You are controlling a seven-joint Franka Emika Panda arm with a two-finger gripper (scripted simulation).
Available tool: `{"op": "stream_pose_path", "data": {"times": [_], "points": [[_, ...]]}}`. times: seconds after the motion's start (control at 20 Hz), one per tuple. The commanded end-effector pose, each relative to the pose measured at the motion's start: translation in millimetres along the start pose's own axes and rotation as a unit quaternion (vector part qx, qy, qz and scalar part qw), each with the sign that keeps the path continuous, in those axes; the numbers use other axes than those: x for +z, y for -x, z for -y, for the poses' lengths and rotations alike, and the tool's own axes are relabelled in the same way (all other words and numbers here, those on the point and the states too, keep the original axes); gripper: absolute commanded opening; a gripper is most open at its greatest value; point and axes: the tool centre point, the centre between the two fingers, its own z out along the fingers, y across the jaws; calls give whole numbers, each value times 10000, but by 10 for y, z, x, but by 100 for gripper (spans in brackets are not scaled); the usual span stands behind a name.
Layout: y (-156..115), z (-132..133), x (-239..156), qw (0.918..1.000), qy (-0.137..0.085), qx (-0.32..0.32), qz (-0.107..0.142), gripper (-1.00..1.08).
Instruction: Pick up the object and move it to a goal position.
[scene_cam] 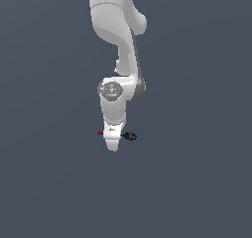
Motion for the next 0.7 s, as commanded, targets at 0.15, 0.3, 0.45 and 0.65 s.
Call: {"op": "stream_pose_path", "data": {"times": [0.15,0.3,0.45,0.65], "points": [[-178,129,-428,10000,6,-5,8,-100],[-299,218,-720,10000,5,-6,11,-100],[-426,311,-1025,10000,5,-8,14,-100],[-608,440,-1455,10000,4,-10,16,-100]]}}
